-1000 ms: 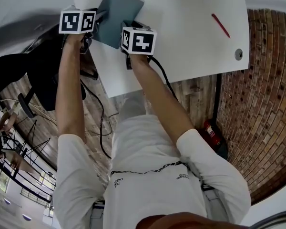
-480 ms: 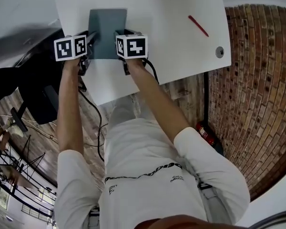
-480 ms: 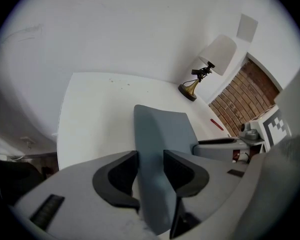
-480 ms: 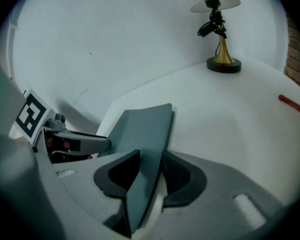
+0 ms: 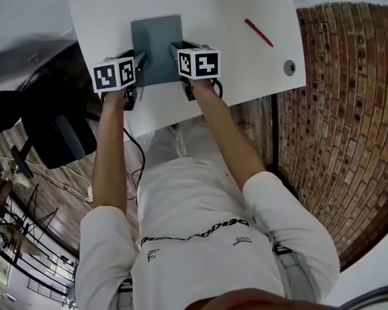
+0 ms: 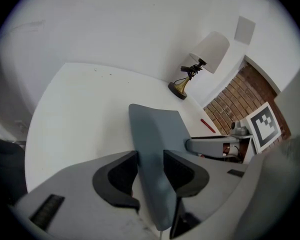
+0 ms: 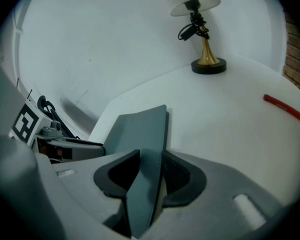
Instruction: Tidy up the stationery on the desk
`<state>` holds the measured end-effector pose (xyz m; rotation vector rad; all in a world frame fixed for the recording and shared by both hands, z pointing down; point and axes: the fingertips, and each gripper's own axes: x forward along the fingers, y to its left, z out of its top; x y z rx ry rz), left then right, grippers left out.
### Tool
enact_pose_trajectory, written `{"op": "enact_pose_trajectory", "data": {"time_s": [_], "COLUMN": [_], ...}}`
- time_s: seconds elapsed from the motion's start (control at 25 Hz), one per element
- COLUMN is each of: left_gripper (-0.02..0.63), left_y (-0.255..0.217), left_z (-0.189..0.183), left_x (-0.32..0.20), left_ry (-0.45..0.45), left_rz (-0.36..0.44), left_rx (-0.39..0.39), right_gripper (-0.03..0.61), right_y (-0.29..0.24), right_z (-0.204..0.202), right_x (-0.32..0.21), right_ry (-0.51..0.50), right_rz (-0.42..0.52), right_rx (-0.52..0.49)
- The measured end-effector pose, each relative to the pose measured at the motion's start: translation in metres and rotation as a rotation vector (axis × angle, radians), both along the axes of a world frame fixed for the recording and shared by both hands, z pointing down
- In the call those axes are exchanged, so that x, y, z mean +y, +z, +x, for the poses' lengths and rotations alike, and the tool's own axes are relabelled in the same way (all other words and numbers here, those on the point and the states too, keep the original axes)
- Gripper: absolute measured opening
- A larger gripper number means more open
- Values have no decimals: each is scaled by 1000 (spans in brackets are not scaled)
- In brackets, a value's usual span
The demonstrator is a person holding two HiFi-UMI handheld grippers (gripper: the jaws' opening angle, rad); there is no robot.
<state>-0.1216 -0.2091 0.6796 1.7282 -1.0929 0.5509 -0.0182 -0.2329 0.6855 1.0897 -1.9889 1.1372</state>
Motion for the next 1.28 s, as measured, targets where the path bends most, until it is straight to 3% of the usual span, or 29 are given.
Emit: {"op": "enact_pose_trajectory", "data": {"time_s": [0.52, 1.28], "left_gripper": [160, 160], "left_y": [-3, -4], "left_z": [52, 98], "left_x": [26, 31], "left_ry": [-117, -181], "left_rz": [-8, -8], "left_rx": [20, 62], "right_gripper": [130, 130], "right_y": [-2, -3], "right_z": [49, 94], "right_x": [13, 10], "right_ry": [-84, -124], "right_rz": [4, 0], "right_rx": [33, 54]}}
